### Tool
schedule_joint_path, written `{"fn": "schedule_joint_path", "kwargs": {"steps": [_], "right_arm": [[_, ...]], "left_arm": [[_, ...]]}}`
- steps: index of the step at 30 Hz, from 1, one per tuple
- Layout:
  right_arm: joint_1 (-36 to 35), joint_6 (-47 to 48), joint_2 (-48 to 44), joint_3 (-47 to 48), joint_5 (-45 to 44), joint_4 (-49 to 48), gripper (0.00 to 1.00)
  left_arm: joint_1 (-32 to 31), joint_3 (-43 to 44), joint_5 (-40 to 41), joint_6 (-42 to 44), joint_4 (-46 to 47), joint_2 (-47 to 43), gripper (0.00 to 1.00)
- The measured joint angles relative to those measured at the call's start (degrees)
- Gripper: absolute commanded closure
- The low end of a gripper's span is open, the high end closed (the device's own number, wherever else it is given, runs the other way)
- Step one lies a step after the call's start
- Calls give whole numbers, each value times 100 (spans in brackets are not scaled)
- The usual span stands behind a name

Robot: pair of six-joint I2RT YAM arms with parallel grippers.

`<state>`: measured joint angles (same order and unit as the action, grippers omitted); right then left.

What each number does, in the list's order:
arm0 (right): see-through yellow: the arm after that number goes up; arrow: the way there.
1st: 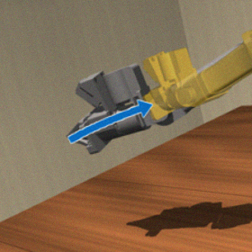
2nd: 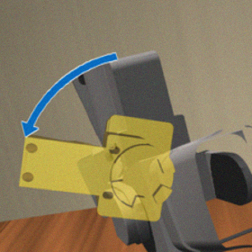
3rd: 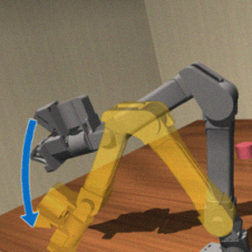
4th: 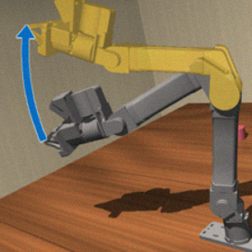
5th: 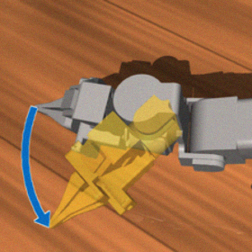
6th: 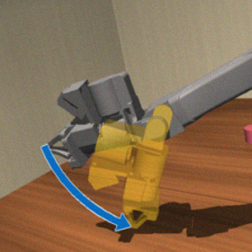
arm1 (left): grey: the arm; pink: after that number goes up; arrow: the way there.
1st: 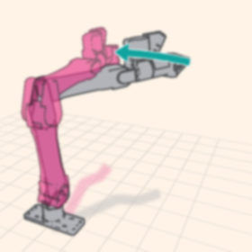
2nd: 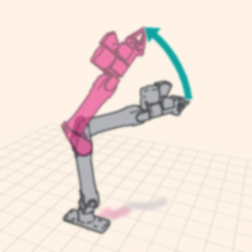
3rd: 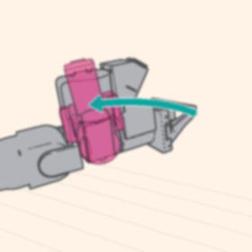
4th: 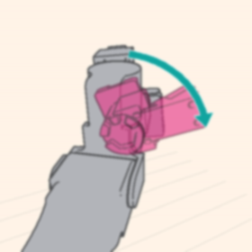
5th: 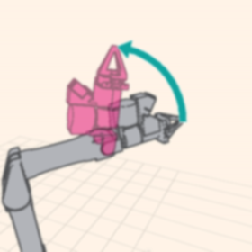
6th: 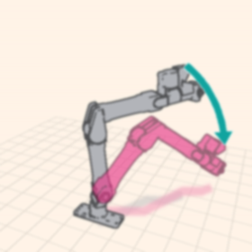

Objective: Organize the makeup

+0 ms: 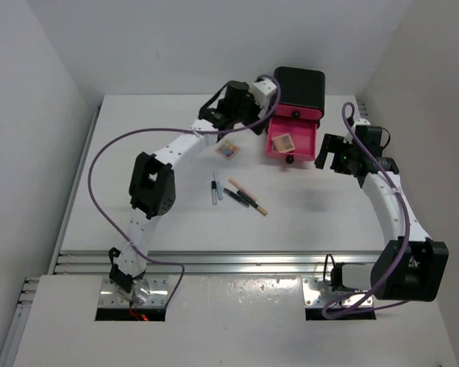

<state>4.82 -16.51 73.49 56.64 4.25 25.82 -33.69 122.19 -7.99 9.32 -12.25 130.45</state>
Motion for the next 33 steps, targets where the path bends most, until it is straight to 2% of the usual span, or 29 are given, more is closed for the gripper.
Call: {"fn": "schedule_joint_path", "kwargs": {"steps": [4,10,19,29,33], "right_arm": [[-326,-149,20,173,-151,116,0],[-625,-216,507,1032,-227,474,0],[-981,-221,671,1158,-304,785,0],[-1021,125,774,1244,-503,990,0],[-1021,278,774,1248,-579,1029,0]], "left_arm": [[507,-629,431,-533,-455,-387,1],[852,-1292,597,-658,-966,-197,1],[848,-1005,693,-490,-1117,627,1],[846,-354,448,-570,-1176,1106,1],[846,-291,299,-614,-1331,1130,9]]}}
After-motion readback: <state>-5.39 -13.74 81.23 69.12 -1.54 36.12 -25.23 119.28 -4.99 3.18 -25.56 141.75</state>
